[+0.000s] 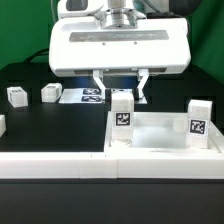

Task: Assemble square table

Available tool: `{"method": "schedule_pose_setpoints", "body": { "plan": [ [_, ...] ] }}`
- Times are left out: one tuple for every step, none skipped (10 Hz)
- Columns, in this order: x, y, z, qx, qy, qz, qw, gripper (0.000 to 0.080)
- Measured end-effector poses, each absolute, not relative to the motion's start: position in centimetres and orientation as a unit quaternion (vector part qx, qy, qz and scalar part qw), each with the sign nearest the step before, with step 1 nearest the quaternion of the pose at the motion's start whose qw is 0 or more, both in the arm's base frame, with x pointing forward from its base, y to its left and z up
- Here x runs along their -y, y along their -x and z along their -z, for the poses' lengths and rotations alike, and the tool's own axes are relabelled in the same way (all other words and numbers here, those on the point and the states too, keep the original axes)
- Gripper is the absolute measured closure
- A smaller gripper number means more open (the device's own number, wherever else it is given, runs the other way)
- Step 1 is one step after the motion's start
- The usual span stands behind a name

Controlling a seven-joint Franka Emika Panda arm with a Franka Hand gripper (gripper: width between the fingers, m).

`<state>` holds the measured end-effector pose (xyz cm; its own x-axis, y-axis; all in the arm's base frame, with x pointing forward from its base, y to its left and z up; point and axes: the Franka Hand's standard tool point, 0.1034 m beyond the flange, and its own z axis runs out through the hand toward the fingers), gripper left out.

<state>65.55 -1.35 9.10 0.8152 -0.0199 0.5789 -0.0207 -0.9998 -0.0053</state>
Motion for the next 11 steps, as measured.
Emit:
{"method": "schedule_pose_setpoints", "body": {
  "plan": [
    [1.36,-65.43,-8.87,0.011,-0.952,-0.306,0.002,0.0509],
    [1.36,-65.41,-8.82,0.011,-0.951,-0.309,0.004,0.0509],
    [1.38,-65.42,-8.83,0.011,-0.951,-0.310,0.005,0.0509],
    [1.40,-65.42,-8.82,0.011,-0.951,-0.310,0.005,0.0408],
    [1.41,-65.42,-8.82,0.011,-0.951,-0.309,0.005,0.0273],
    [1.42,-65.42,-8.81,0.012,-0.951,-0.309,0.005,0.0273],
    [1.42,-65.42,-8.81,0.012,-0.951,-0.309,0.005,0.0172],
    [1.43,-65.42,-8.81,0.012,-0.951,-0.309,0.005,0.0156],
    [1.43,-65.42,-8.81,0.012,-0.951,-0.309,0.005,0.0156],
    [1.43,-65.42,-8.81,0.012,-0.951,-0.309,0.005,0.0151],
    [1.43,-65.42,-8.81,0.012,-0.951,-0.309,0.005,0.0150]
  ]
}}
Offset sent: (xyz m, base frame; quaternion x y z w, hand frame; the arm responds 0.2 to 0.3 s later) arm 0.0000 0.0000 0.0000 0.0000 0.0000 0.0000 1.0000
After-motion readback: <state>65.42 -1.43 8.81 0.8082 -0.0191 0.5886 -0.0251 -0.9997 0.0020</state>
